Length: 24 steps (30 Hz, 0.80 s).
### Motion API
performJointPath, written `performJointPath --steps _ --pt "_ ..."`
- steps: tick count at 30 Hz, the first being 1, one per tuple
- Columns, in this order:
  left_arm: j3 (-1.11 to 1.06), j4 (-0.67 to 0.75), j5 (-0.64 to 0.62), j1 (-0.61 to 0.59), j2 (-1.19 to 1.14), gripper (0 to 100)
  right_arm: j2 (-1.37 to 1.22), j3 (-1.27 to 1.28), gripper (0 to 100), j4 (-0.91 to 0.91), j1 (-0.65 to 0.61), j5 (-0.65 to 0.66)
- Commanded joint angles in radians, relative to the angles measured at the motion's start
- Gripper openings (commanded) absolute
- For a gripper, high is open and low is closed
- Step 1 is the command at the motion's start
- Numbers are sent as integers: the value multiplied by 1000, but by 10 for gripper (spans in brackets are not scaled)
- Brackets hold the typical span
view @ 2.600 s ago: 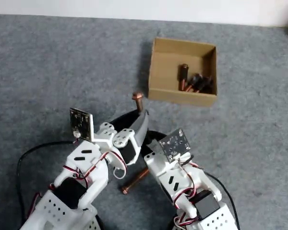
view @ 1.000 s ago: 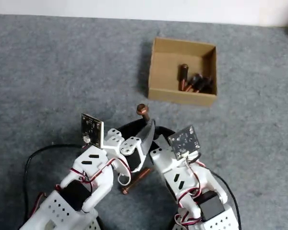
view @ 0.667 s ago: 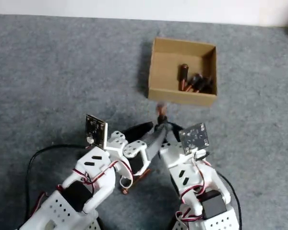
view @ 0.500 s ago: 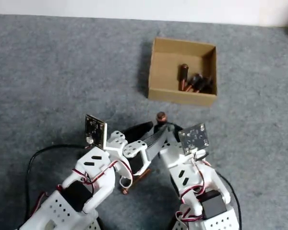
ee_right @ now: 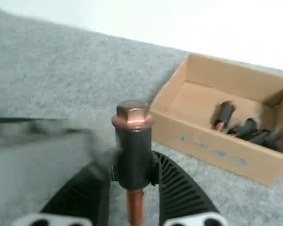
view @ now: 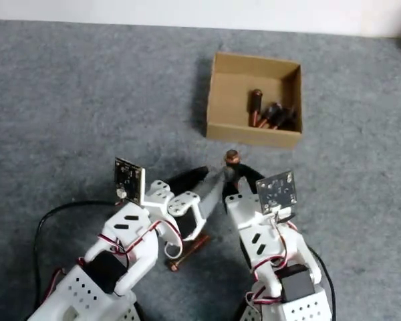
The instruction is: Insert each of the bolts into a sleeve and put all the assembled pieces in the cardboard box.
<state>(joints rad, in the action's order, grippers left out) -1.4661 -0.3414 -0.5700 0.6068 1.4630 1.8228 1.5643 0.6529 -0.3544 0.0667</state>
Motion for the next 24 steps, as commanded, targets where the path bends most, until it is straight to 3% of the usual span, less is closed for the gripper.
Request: performJointPath --steps 1,6,12,17,20,24 --pt "61 9 -5 -19 13 16 15 45 5 -131 21 -3" --pt "64 9 -5 -28 13 6 13 81 5 -137 24 -3" --pt "59 12 -5 -206 1 6 7 64 5 -91 64 63" --pt "73 14 -5 -254 -97 6 -8 -76 5 -36 102 37" --pt "145 14 -5 -323 -242 6 -137 -196 5 -35 107 38" --pt "266 11 -5 -452 -467 6 -510 -481 5 -74 133 40"
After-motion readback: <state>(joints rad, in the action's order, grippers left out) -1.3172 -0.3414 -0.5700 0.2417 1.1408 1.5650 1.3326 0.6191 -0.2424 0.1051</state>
